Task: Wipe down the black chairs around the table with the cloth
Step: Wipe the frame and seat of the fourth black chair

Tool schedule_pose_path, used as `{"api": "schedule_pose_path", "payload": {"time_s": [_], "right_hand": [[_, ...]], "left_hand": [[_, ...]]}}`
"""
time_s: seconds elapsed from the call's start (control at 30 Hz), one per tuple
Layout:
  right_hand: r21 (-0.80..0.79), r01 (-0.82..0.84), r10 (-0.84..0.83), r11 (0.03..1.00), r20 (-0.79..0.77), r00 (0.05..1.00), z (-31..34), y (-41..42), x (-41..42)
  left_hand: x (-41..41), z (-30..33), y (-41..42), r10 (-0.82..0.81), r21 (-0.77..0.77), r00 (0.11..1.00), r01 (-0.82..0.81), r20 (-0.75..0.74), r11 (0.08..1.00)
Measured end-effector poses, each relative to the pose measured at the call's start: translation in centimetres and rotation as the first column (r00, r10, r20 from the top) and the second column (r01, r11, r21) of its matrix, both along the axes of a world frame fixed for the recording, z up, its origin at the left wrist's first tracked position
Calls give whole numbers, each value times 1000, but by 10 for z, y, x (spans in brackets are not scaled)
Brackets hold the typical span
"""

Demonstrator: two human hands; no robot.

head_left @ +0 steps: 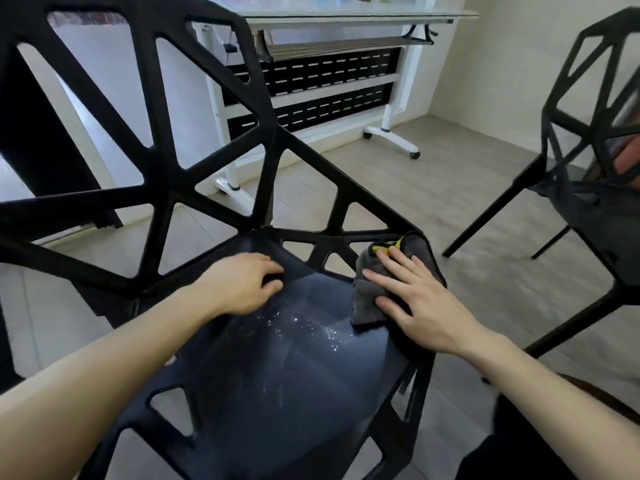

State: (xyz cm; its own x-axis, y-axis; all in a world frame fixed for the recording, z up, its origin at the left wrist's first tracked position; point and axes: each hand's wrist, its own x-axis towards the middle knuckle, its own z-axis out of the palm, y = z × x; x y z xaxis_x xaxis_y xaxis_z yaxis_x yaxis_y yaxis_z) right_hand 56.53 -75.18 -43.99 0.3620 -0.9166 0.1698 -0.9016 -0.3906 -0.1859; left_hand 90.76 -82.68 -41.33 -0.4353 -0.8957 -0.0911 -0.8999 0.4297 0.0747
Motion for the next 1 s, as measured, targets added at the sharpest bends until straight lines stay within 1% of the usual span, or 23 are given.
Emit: {"api": "schedule_pose_path", "payload": {"time_s": [0.07,0.13,0.2,0.3,0.33,0.4,0.43,0.47,0.5,0.53,0.57,0.6,0.67,0.73,0.77,0.83,0.87,0.93,1.0], "right_hand": [[-35,-8,5,999,-57,998,1,-28,18],[-37,-10,6,999,-102,995,4,-58,34],[-29,-42,39,999,-110,993,7,-67,35],[8,-111,111,994,-24,994,28,-46,11],[-27,-111,111,993,14,994,38,-34,3],[-147,-69,81,987,75,994,50,-12,-12],[-175,-67,79,982,64,995,52,1,-17],[-164,-100,106,981,29,994,50,13,-18],[-95,-135,136,986,7,991,45,23,-16],[23,-128,128,991,27,991,38,30,-11],[110,-93,85,989,78,993,32,30,-4],[118,-41,25,992,127,992,28,23,4],[30,94,-98,995,184,978,23,0,25],[-33,166,-159,986,156,975,10,-10,34],[-28,180,-174,983,155,973,6,-6,35],[38,198,-202,979,244,949,-2,23,34],[40,211,-213,977,289,933,-5,43,34],[54,291,-291,955,367,884,-15,79,37],[93,379,-381,921,427,820,-23,82,39]], "left_hand": [[0,-2,-1,11,61,1000,-10,-11,998],[0,0,-4,19,69,1000,-19,-2,997],[1,3,-4,25,59,1000,-25,5,998],[0,4,-1,31,53,999,-32,7,998],[0,4,-1,23,56,1000,-23,3,998],[0,5,-1,13,42,1000,-13,-7,999],[0,5,-2,11,33,1000,-10,-4,999],[-1,5,-4,10,27,1000,-10,3,1000],[-1,5,-5,11,23,1000,-11,10,1000],[-1,5,-6,9,22,1000,-9,15,1000],[-2,5,-6,6,20,1000,-7,17,1000],[-3,5,-6,8,19,1000,-8,24,1000],[-2,7,-5,21,11,999,-21,35,1000],[-6,8,-3,37,15,998,-38,55,999],[-9,9,-3,50,20,996,-52,74,998],[-18,12,-3,89,20,989,-92,116,996],[-24,13,-4,123,29,984,-127,128,991],[-43,18,-3,227,70,967,-236,118,969],[-61,19,-5,310,95,945,-319,102,943]]}}
